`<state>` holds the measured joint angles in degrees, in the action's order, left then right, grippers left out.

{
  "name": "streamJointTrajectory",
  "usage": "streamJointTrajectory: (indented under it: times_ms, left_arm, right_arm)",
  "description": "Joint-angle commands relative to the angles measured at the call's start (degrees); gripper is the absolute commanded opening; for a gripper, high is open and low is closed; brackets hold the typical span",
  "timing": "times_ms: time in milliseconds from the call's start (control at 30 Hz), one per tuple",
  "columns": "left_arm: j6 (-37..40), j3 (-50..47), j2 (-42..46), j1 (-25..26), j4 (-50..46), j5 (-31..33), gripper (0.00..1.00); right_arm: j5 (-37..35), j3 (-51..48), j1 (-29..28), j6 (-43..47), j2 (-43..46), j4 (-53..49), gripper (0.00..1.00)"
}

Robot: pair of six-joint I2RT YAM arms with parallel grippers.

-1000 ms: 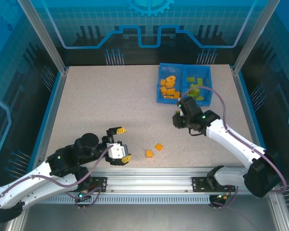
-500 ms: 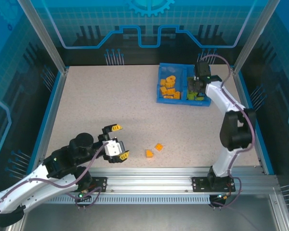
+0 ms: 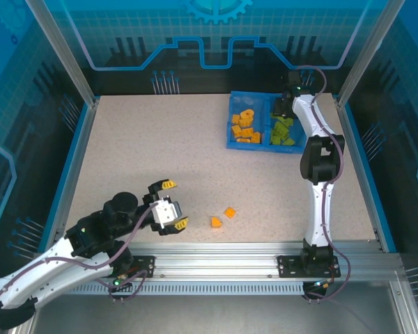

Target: Sort the legos into containers by color

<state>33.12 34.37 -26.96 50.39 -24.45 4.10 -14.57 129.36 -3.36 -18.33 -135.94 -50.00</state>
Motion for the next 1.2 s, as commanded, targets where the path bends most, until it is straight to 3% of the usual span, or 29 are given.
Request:
streamJointTrajectory:
  times_ms: [0, 167, 267, 367, 533, 767, 900, 1167]
  left_arm:
    - [-10.41, 2.96, -3.48, -1.38, 3.09, 2.12, 0.99]
    - [-32.90, 11.12, -13.50, -1.43, 1.32, 9.79, 0.98]
    - [-48.28, 14.16, -19.77, -1.36, -1.39, 10.21, 0.97]
    - [-60.23, 15.54, -25.41, -1.28, -4.13, 9.14, 0.98]
    - [-80.97, 18.06, -34.37, -1.10, -12.73, 14.98, 0.96]
    - [-94.49, 20.12, -45.78, 4.89, -14.81, 14.20, 0.97]
    - [-102.48, 20.11, -52.28, 8.24, -12.39, 12.98, 0.96]
    - [-100.09, 24.73, -65.22, 11.95, -7.64, 9.42, 0.90]
  right_arm:
    - [1.36, 2.16, -0.13, -0.92, 2.33, -4.33, 0.57]
    - [3.16, -6.84, -1.57, -1.31, 13.40, -1.47, 0.59]
    - [5.93, -16.76, -2.14, -2.38, 22.89, 1.42, 0.62]
    - [11.96, -29.64, -2.54, -3.95, 35.08, 6.37, 0.67]
    - [22.90, -45.95, -4.54, -4.58, 52.38, 11.12, 0.82]
    - [29.06, -60.39, -12.19, -3.91, 69.81, 8.48, 1.00]
    - [31.95, -67.72, -17.26, -5.31, 76.74, 7.31, 1.00]
    - [34.55, -77.58, -20.11, -8.42, 87.05, 2.52, 1.00]
